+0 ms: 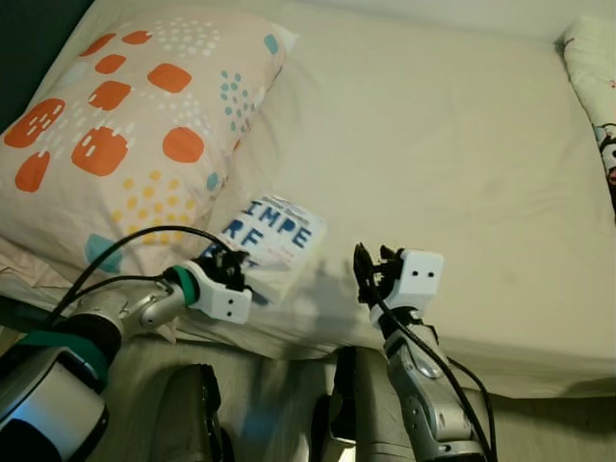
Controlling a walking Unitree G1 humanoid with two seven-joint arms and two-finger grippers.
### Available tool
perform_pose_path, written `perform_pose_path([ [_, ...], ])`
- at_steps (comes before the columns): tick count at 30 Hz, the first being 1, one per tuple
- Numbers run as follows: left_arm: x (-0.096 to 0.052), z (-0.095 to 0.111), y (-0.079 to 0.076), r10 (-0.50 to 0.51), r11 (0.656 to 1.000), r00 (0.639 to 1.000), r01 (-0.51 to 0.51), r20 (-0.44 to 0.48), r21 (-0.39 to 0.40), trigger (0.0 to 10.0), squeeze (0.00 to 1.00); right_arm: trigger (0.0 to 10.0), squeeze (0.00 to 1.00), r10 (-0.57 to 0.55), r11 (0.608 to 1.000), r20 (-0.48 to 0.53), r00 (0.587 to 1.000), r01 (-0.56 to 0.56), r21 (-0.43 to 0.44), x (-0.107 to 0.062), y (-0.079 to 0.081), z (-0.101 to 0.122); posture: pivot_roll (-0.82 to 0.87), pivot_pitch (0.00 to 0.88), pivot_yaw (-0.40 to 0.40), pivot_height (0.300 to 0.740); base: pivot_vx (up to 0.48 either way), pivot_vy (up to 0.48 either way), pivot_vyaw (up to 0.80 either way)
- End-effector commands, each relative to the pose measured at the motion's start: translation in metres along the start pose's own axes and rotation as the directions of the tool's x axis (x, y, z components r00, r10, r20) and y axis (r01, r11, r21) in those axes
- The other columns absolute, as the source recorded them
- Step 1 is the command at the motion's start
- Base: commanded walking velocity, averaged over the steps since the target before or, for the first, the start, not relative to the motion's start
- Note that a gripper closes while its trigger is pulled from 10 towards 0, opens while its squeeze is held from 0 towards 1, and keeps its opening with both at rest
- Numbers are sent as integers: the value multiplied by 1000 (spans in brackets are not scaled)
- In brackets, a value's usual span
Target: Clean up the room
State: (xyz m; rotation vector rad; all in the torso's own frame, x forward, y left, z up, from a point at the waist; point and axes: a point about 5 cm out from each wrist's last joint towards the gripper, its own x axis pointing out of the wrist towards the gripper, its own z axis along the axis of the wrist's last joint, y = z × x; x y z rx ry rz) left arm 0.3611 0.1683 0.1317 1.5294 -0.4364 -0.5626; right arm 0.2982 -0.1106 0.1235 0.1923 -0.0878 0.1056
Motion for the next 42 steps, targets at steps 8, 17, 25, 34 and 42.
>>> perform_pose_path([
  [8,15,36,1,88,996,975,-90,205,1,10000,98,10000,0,150,987,57,987,-153,49,8,25,8,56,105,19,585,0,0,0],
  [17,18,59,-14,83,997,954,-78,288,-29,10000,1000,10000,0,114,992,52,992,-116,53,6,20,3,61,75,33,585,0,0,0],
  [25,4,50,-29,23,1000,962,-25,271,5,10000,0,10000,0,58,998,74,996,-60,22,3,2,6,73,71,44,585,0,0,0],
  [34,3,59,-29,42,988,957,4,287,-157,10000,0,10000,0,67,997,67,996,-69,28,4,7,3,90,81,37,585,0,0,0],
  [42,5,63,-35,34,960,970,35,242,-277,10000,1000,10000,0,74,997,61,995,-76,25,6,8,2,90,91,28,585,0,0,0],
])
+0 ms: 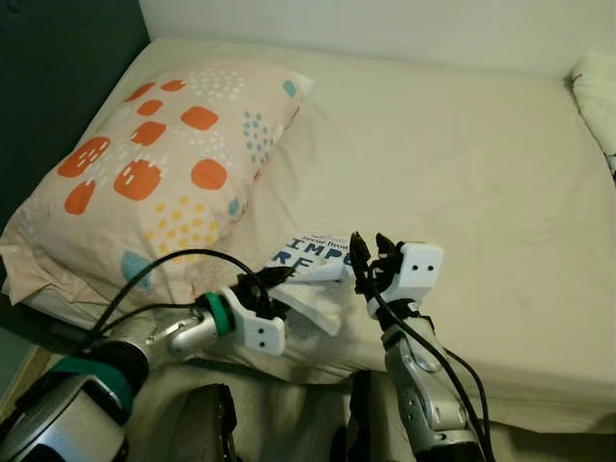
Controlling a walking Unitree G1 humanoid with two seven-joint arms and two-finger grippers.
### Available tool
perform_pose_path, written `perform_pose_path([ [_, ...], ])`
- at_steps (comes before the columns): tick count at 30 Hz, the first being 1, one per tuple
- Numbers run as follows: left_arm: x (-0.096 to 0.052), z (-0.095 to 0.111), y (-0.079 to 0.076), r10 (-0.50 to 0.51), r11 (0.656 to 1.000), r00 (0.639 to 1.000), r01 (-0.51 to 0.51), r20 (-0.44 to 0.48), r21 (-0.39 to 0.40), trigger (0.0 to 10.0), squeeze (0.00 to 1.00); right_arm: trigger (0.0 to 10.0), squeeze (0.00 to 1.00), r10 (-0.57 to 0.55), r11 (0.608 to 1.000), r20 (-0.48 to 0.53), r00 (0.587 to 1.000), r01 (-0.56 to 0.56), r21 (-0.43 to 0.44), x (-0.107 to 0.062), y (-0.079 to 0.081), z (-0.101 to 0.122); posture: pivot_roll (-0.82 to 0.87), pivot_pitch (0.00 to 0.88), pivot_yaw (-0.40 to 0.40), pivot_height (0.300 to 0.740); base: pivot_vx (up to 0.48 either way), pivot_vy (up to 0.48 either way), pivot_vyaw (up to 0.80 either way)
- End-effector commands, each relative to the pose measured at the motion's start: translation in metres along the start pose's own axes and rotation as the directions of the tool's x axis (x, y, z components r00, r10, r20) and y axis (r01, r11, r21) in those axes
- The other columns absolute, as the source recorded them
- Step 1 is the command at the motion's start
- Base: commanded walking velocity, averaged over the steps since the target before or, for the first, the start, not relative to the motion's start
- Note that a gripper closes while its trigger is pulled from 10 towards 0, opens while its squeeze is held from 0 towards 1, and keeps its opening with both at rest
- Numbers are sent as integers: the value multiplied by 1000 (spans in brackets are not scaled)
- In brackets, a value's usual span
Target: Clean up the room
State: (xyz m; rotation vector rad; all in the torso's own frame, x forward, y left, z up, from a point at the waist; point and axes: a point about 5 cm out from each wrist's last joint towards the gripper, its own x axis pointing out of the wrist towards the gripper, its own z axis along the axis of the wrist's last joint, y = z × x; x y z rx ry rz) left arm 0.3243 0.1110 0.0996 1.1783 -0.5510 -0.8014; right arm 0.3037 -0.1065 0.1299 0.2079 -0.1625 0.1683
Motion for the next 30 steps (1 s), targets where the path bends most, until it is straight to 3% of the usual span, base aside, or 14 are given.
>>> perform_pose_path([
  [1,-5,-8,-2,-14,1000,999,15,-50,9,10000,1000,10000,0,6,1000,-9,1000,-6,11,0,3,-3,90,91,28,585,0,0,0],
  [5,-9,-15,-4,-47,999,993,46,-109,-4,10000,1000,10000,0,6,1000,-9,1000,-5,9,-1,3,-3,81,94,28,585,0,0,0],
  [6,-13,-23,-8,-96,995,979,90,-178,-43,10000,1000,10000,0,3,1000,-10,1000,-3,8,-2,2,-4,78,95,27,585,0,0,0],
  [7,-13,-23,-8,-96,995,979,90,-178,-43,10000,1000,10000,0,3,1000,-10,1000,-3,8,-2,2,-4,78,95,27,585,0,0,0],
  [8,-19,-31,-12,-154,986,956,135,-249,-92,10000,1000,10000,0,1,1000,-12,1000,0,6,-3,1,-4,78,95,27,585,0,0,0],
  [9,-19,-31,-12,-154,986,956,135,-249,-92,10000,1000,10000,0,1,1000,-12,1000,0,6,-3,1,-4,78,95,27,585,0,0,0],
  [10,-24,-37,-16,-208,973,931,165,-300,-162,10000,0,10000,0,-2,1000,-15,1000,2,4,-4,0,-5,78,95,27,585,0,0,0],
  [11,-24,-37,-16,-208,973,931,165,-300,-162,10000,0,10000,0,-2,1000,-15,1000,2,4,-4,0,-5,78,95,27,585,0,0,0],
  [13,-29,-43,-15,-248,947,908,152,-338,-284,10000,0,10000,0,-4,1000,-17,1000,4,1,-5,-1,-5,74,98,25,585,0,0,0],
  [15,-29,-44,-11,-268,899,907,115,-324,-422,10000,0,10000,0,-4,1000,-19,1000,4,0,-5,-1,-6,76,99,23,585,0,0,0],
  [16,-29,-44,-11,-268,899,907,115,-324,-422,10000,0,10000,0,-4,1000,-19,1000,4,0,-5,-1,-6,76,99,23,585,0,0,0],
  [19,-19,-38,2,-265,824,938,100,-223,-558,10000,0,10000,0,11,1000,-24,1000,-11,1,-3,3,-6,85,104,17,585,0,0,0],
  [30,-4,-32,5,-310,794,933,150,-181,-590,10000,0,10000,0,30,1000,-26,999,-30,-3,-3,7,-5,50,147,17,585,0,0,0],
])
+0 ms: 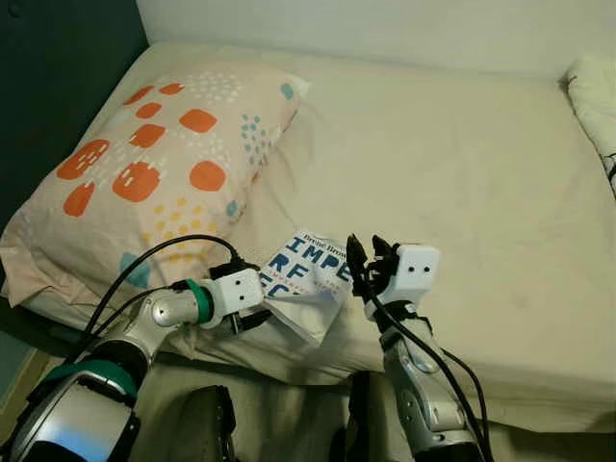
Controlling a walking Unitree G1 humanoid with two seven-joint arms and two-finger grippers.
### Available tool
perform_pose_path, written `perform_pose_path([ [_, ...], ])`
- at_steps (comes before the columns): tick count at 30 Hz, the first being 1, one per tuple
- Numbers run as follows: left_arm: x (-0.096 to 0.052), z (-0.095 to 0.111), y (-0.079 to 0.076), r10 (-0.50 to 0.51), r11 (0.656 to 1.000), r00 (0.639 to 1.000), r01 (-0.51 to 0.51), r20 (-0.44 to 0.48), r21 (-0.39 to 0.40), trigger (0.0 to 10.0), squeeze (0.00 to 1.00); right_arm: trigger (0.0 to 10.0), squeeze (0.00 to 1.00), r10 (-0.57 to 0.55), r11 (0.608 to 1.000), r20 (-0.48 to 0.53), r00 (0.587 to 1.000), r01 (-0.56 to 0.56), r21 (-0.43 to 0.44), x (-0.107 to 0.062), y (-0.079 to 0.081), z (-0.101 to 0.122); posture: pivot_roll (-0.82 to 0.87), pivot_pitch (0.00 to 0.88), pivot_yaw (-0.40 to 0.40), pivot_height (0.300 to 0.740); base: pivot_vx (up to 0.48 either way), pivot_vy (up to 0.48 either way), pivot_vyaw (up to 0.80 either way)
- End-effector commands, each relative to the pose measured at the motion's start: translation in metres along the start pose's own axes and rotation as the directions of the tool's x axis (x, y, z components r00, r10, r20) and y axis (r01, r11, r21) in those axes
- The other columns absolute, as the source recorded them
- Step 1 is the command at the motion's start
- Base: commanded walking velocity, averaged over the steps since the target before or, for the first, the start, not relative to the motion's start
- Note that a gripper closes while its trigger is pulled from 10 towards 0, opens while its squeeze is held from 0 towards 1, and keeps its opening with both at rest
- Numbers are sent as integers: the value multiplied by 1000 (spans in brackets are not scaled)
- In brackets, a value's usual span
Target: Clean up the room
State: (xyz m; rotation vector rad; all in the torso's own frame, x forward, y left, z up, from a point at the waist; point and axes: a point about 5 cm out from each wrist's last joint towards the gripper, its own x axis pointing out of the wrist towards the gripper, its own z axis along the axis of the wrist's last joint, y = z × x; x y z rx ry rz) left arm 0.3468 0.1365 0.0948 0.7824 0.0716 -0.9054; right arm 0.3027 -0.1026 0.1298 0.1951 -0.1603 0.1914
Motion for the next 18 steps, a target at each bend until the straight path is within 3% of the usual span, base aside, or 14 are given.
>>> perform_pose_path([
  [1,4,3,-1,-16,1000,1000,16,-5,-8,10000,0,10000,0,7,1000,-21,1000,-7,5,-3,3,-4,50,147,17,585,0,0,0],
  [5,5,2,8,47,996,998,-50,-40,-79,10000,0,10000,0,-4,1000,-28,1000,4,-5,-10,1,-3,8,181,17,585,0,0,0],
  [8,8,7,21,117,977,992,-124,-49,-175,10000,0,10000,0,-16,1000,-44,999,15,-19,-20,-3,-4,-23,200,15,585,0,0,0],
  [14,5,5,31,168,975,981,-179,-97,-129,10000,0,10000,0,-24,999,-45,999,23,-29,-24,-5,-3,-48,212,17,585,0,0,0],
  [18,2,3,37,186,954,977,-205,-104,-219,10000,0,10000,0,-33,999,-46,998,31,-33,-25,-6,-1,-50,218,15,585,0,0,0],
])
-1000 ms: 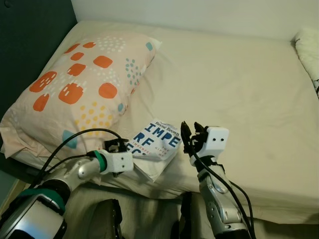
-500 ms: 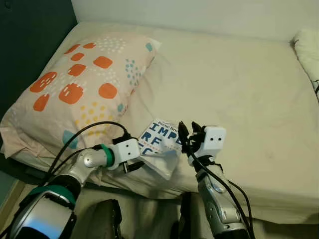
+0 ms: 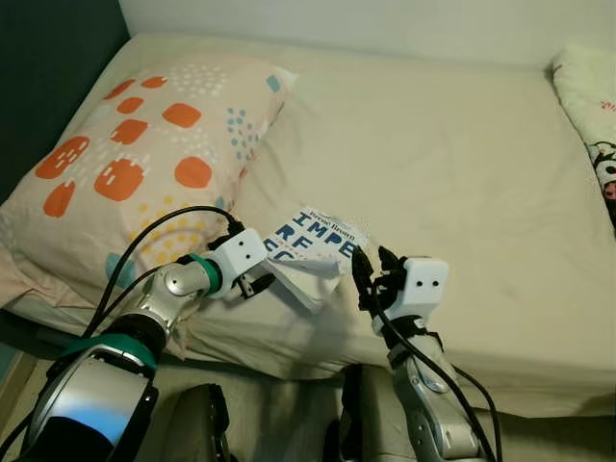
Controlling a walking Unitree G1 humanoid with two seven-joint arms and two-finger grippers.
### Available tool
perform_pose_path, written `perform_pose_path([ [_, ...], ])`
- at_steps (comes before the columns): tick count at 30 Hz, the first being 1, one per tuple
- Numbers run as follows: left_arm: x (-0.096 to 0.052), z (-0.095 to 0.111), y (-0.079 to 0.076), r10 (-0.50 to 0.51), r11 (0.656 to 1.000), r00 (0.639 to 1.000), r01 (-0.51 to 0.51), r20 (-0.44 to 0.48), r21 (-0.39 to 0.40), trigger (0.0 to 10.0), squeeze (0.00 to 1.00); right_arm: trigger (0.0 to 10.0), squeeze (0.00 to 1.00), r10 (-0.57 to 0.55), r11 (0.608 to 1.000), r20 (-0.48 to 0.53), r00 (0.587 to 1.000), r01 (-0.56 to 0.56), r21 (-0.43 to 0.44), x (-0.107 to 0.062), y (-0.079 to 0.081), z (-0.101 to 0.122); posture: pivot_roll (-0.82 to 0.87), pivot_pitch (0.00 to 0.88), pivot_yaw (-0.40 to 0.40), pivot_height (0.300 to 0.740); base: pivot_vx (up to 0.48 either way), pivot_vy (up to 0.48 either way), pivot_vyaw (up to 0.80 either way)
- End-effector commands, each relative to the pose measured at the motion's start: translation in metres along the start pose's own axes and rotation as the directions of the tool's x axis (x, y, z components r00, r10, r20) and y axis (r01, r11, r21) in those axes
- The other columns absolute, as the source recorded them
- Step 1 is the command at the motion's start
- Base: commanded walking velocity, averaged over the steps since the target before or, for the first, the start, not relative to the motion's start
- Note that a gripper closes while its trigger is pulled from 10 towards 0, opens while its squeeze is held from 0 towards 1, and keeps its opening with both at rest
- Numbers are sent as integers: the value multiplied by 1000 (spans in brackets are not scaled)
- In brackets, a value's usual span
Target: Clean up the room
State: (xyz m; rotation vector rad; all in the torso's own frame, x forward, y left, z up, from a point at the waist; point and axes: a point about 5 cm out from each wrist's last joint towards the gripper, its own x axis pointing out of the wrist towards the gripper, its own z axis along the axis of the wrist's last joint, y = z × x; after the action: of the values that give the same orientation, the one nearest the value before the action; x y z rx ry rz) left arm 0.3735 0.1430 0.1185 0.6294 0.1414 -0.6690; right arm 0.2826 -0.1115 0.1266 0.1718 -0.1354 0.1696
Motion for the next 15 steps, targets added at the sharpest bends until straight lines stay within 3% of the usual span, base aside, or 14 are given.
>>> perform_pose_path([
  [1,-1,-3,-1,-43,997,999,42,-8,-67,10000,0,10000,0,-9,1000,-23,1000,9,-10,-4,-1,-3,-47,218,15,585,0,0,0],
  [5,2,-2,-20,-234,956,971,238,45,-172,10000,0,10000,0,2,1000,-26,1000,-2,-7,-2,3,-3,-33,220,9,585,0,0,0],
  [9,5,6,-28,-315,917,942,333,114,-219,10000,0,10000,0,10,1000,-27,1000,-11,-4,0,5,-2,-33,220,9,585,0,0,0],
  [13,9,25,-35,-447,821,863,501,237,-274,10000,0,10000,0,19,1000,-27,999,-19,-4,2,7,-1,-20,214,8,585,0,0,0],
  [15,8,26,-35,-466,810,851,521,244,-269,10000,0,10000,0,19,1000,-27,999,-19,-4,3,7,-1,-20,213,9,585,0,0,0],
])
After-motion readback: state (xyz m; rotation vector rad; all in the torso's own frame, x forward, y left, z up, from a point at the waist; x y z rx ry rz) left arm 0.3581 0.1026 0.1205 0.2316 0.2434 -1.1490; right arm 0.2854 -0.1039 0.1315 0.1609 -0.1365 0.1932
